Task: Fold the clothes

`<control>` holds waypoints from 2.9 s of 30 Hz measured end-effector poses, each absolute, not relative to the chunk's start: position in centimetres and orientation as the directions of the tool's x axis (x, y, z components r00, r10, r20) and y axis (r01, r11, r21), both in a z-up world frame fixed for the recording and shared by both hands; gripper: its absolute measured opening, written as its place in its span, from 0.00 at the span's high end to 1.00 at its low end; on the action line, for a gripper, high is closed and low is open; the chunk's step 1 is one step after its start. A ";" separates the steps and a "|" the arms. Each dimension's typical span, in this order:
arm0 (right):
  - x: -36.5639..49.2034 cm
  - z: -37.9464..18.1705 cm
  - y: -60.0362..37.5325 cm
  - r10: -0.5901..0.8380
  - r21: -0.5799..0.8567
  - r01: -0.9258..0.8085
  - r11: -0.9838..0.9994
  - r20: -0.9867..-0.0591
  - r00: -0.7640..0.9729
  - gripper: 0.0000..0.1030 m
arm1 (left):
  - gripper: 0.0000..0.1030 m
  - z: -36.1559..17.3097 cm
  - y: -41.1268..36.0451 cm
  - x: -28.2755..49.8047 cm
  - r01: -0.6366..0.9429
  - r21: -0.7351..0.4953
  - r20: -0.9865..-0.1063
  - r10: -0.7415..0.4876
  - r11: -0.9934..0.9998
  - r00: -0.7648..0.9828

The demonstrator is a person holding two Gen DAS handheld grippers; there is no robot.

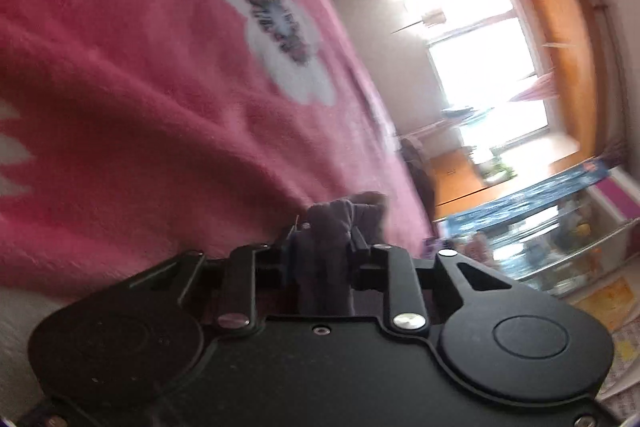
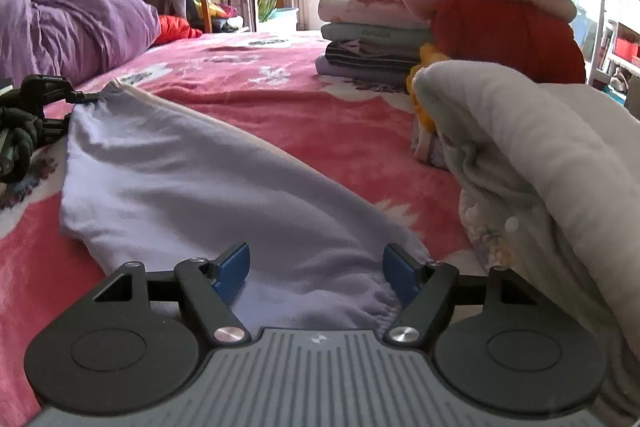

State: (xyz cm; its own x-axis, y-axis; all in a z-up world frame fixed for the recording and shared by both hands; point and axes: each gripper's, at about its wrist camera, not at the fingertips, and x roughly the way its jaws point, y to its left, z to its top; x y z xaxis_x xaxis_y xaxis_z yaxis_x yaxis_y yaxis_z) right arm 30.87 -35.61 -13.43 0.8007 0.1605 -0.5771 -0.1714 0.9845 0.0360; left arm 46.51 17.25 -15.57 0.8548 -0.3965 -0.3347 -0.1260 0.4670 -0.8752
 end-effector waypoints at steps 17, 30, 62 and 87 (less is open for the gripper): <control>31.5 -13.5 -36.2 0.183 0.082 -0.166 0.983 -0.583 0.792 0.28 | 0.80 -10.3 -6.9 37.1 0.612 0.321 -0.249 -0.559 0.723 0.791; 31.6 -13.4 -36.4 0.190 0.097 -0.164 0.982 -0.579 0.793 0.28 | 0.80 -15.6 -10.4 34.8 0.561 0.685 -0.314 -0.506 0.465 0.803; 21.7 -11.5 -44.6 0.077 0.579 0.141 0.803 -0.335 0.939 0.27 | 0.46 -6.8 -14.0 35.7 0.712 0.025 -0.444 -0.630 0.702 0.637; 18.6 -18.2 -47.8 -0.051 0.900 0.276 0.338 -0.276 0.960 0.20 | 0.39 -17.4 -35.4 22.3 0.548 0.826 -0.441 -0.455 0.130 0.773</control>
